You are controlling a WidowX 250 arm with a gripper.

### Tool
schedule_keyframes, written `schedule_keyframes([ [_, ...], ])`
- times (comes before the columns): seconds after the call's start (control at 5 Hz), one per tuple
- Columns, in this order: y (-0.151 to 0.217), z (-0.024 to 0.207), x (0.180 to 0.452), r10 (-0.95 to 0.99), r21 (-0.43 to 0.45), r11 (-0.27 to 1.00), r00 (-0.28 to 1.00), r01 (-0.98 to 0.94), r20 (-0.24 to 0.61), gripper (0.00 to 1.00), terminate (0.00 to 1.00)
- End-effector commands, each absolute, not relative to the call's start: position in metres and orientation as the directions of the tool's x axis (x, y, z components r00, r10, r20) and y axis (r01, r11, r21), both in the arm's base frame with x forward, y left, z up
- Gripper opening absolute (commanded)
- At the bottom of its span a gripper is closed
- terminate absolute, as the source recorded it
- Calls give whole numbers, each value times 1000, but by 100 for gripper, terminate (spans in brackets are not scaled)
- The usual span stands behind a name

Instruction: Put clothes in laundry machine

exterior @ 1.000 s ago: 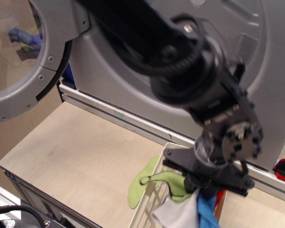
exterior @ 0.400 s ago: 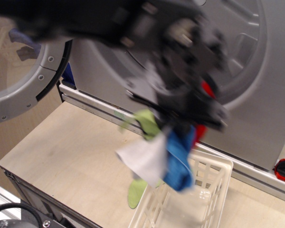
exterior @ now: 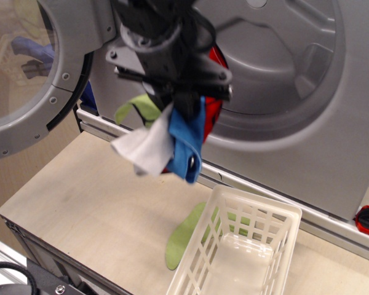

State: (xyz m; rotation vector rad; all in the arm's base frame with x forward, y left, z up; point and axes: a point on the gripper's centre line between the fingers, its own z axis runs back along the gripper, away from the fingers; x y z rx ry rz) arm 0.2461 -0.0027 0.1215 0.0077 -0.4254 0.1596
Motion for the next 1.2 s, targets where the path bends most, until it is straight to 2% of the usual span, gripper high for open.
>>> schedule_keyframes([
  [0.0,0,123,282,154,-86,988,859,-128,488,0,0],
  [0.4,-10,120,318,164,-118,986,815,-118,556,0,0],
  [1.0,-13,90,379,237,-110,971,791,-213,564,0,0],
])
